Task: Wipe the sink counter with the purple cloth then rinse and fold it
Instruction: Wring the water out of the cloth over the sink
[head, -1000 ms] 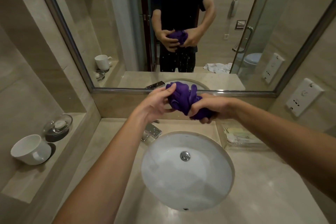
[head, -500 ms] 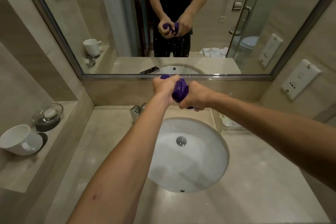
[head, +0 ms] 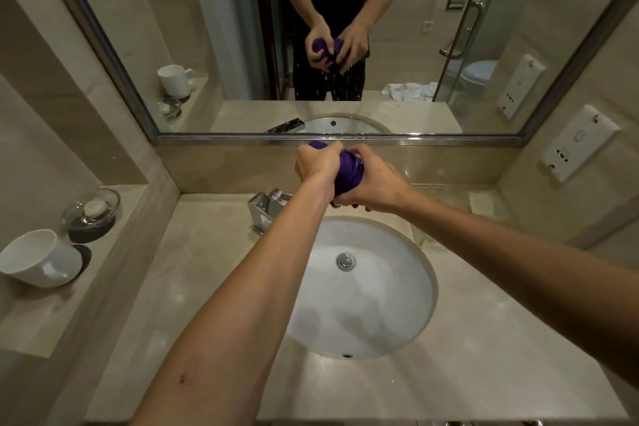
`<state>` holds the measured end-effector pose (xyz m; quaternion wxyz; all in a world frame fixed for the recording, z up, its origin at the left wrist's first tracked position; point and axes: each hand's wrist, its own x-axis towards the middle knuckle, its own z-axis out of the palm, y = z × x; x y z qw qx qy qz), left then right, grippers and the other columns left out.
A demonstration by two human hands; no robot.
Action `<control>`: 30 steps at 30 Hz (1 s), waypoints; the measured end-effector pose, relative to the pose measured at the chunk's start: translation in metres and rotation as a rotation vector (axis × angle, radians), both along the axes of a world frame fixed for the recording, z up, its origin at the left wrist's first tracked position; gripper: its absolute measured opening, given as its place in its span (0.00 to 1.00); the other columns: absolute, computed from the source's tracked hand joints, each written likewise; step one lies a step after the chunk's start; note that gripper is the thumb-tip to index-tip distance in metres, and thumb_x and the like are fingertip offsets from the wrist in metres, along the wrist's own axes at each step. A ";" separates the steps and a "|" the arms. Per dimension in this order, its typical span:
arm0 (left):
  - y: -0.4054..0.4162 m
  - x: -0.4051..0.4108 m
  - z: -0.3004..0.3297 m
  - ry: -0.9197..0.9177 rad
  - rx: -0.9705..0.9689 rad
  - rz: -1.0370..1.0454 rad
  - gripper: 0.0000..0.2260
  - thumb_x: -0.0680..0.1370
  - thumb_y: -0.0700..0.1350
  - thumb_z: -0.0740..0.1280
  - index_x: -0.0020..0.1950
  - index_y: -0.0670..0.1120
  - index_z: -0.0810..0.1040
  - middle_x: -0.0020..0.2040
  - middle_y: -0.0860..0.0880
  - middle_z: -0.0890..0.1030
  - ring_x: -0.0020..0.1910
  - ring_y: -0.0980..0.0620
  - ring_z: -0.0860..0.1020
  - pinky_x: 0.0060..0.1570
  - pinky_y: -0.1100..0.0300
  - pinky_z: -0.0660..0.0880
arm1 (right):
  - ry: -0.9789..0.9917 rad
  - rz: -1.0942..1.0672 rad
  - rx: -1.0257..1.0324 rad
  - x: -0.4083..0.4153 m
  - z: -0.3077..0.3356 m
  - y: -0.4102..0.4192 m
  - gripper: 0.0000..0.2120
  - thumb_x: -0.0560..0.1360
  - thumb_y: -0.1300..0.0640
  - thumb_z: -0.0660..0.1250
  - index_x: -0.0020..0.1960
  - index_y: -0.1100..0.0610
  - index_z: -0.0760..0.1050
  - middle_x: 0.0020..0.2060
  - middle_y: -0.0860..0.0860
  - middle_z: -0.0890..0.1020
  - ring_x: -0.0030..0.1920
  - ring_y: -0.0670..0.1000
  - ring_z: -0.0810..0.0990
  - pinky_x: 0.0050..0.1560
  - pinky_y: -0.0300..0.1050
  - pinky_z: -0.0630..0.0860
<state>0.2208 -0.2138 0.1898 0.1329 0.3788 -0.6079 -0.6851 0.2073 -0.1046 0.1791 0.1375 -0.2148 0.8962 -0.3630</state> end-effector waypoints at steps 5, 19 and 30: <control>-0.012 0.011 0.013 0.040 0.177 -0.291 0.08 0.75 0.48 0.68 0.44 0.44 0.74 0.41 0.46 0.80 0.43 0.46 0.79 0.44 0.54 0.78 | -0.200 0.089 0.042 -0.012 0.024 0.008 0.13 0.66 0.60 0.77 0.49 0.60 0.79 0.32 0.56 0.83 0.28 0.53 0.76 0.26 0.44 0.70; -0.051 0.016 0.035 0.497 0.467 -0.581 0.09 0.74 0.42 0.73 0.51 0.41 0.81 0.54 0.38 0.82 0.49 0.41 0.83 0.53 0.47 0.81 | -0.893 0.199 -0.264 -0.011 0.067 0.003 0.13 0.72 0.54 0.71 0.53 0.58 0.75 0.37 0.52 0.81 0.24 0.45 0.70 0.24 0.35 0.67; -0.030 -0.005 -0.012 0.207 0.301 0.009 0.08 0.71 0.34 0.70 0.33 0.42 0.76 0.25 0.49 0.73 0.26 0.50 0.73 0.32 0.58 0.75 | -0.292 0.108 0.147 -0.004 0.021 -0.023 0.05 0.69 0.63 0.73 0.40 0.61 0.76 0.31 0.56 0.79 0.25 0.53 0.71 0.26 0.41 0.70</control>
